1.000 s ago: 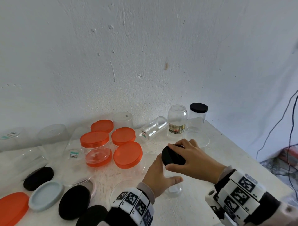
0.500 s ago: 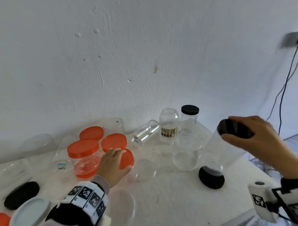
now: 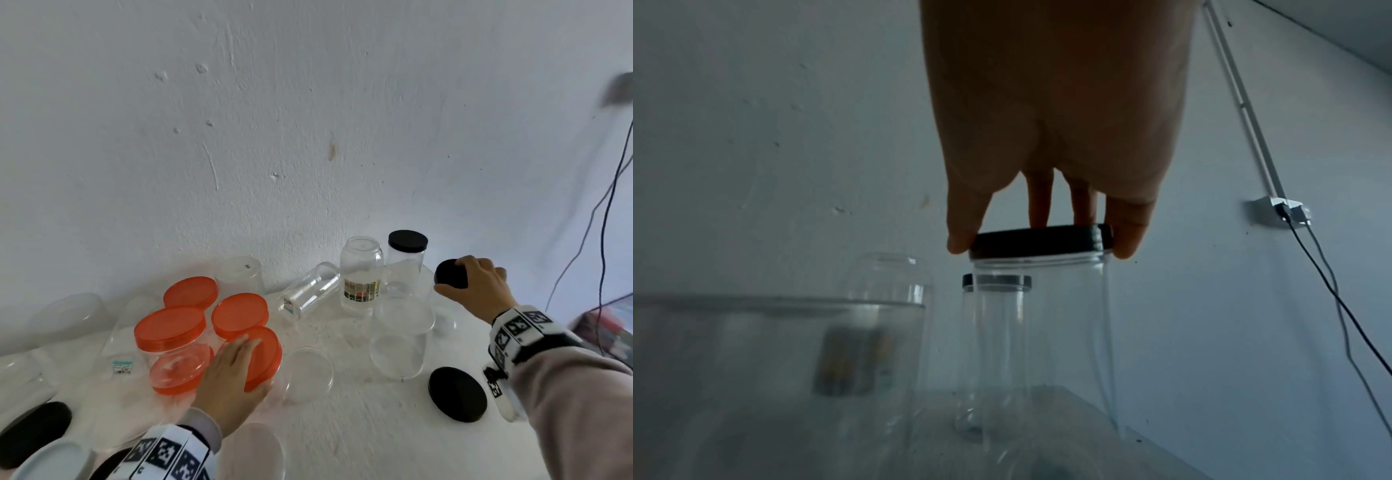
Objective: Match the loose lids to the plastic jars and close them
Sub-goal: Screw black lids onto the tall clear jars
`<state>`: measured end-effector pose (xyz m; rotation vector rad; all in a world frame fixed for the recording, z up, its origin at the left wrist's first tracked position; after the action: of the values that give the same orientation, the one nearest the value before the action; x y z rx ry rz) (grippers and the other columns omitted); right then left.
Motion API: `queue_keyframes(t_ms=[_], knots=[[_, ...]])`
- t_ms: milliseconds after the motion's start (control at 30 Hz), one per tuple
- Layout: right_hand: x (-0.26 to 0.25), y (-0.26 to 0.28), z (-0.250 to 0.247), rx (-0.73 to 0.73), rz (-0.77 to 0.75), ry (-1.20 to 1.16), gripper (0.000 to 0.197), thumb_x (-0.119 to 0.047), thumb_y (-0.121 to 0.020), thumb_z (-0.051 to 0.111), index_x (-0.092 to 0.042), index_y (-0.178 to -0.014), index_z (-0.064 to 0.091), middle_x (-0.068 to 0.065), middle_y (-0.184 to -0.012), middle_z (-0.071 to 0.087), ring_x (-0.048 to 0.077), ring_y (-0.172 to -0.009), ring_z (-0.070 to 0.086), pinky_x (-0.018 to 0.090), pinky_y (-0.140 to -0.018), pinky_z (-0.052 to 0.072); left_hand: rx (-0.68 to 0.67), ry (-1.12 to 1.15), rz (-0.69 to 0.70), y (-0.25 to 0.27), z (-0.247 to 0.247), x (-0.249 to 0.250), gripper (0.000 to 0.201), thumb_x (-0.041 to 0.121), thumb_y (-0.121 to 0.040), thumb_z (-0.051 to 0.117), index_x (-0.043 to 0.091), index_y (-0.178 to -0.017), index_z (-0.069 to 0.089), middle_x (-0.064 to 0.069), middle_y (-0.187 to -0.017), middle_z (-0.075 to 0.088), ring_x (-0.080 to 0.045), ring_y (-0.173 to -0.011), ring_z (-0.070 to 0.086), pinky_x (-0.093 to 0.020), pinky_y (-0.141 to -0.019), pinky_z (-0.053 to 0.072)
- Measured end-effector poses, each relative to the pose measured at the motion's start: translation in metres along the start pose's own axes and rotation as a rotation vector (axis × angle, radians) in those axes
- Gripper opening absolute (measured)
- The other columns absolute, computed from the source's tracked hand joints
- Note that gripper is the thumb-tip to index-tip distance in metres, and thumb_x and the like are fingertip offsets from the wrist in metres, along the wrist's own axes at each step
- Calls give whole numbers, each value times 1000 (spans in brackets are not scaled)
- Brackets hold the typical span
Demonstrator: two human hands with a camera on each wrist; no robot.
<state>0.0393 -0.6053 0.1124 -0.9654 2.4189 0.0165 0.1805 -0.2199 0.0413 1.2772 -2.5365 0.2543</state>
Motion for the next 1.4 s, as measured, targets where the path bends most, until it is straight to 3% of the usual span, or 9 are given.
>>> queue_keyframes(t_ms=[333, 433, 500, 567, 700, 833, 1167, 1267, 1400], knots=[[-16, -22, 11, -182, 64, 192, 52, -43, -92, 54, -17, -137, 43, 10, -141, 32, 37, -122, 33, 44, -98, 37, 56, 26, 28, 3, 4, -6, 70, 55, -92, 43, 31, -148, 8, 12, -157, -2, -14, -146, -1, -33, -118, 2], [-29, -19, 12, -205, 107, 280, 43, -47, -91, 53, -19, -124, 48, 9, -141, 33, 38, -122, 34, 47, -100, 33, 55, 36, 56, 3, 4, -7, 70, 55, -92, 43, 32, -148, 8, 12, -156, -2, -13, -146, -1, -33, -119, 1], [-49, -16, 14, -152, 45, 297, 39, -48, -90, 54, -20, -117, 50, 10, -140, 35, 38, -124, 33, 49, -100, 32, 60, 30, 76, 3, 3, -8, 69, 55, -92, 43, 32, -147, 9, 13, -156, -2, -12, -146, -1, -31, -118, 2], [-80, -9, 19, -78, -105, 265, 50, -45, -90, 55, -19, -132, 47, 11, -145, 32, 38, -130, 30, 51, -102, 31, 66, 14, 91, 3, 1, -9, 69, 56, -92, 42, 33, -147, 9, 14, -155, -2, -11, -145, -1, -28, -118, 2], [-151, 13, 43, 33, -427, 10, 45, -32, -90, 61, -14, -130, 53, 9, -138, 45, 31, -127, 37, 41, -102, 35, 74, 55, 120, 3, -1, -9, 69, 55, -89, 49, 34, -145, 15, 16, -154, 3, -8, -144, 5, -24, -117, 5], [-202, 26, 99, -59, -626, -15, 46, -26, -90, 60, -15, -134, 49, 3, -137, 46, 24, -127, 37, 37, -103, 37, 70, 89, 115, 3, -2, -11, 68, 55, -86, 53, 37, -143, 19, 19, -152, 8, -6, -142, 9, -21, -115, 7], [-218, -1, 206, -424, -657, 509, 84, -1, -88, 52, -25, -153, 5, -5, -160, 4, 28, -147, -2, 52, -116, 14, -26, 127, 83, 2, 0, -20, 67, 63, -87, 44, 44, -143, 13, 26, -154, -3, -5, -145, -5, -28, -117, 3], [-218, -2, 218, -465, -664, 574, 80, -6, -92, 48, -26, -153, 2, -4, -161, 2, 29, -148, -1, 54, -115, 11, -30, 150, 80, 2, 2, -21, 68, 63, -87, 44, 44, -143, 11, 28, -153, -5, -2, -144, -8, -27, -117, 2], [-220, 1, 219, -366, -725, 687, 78, -15, -92, 53, -29, -152, 5, 3, -156, 12, 31, -141, 14, 51, -111, 22, -16, 131, 92, 3, 4, -23, 69, 64, -87, 41, 43, -144, 8, 27, -153, -7, -1, -143, -11, -24, -116, 0]])
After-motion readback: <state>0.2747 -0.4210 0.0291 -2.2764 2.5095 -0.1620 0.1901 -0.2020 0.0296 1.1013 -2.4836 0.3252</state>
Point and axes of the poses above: each hand's wrist, its own y-axis away from the middle knuckle, its own z-axis out of the palm, x = y × z, the point moved 5 cm from there along -y, towards the middle knuckle
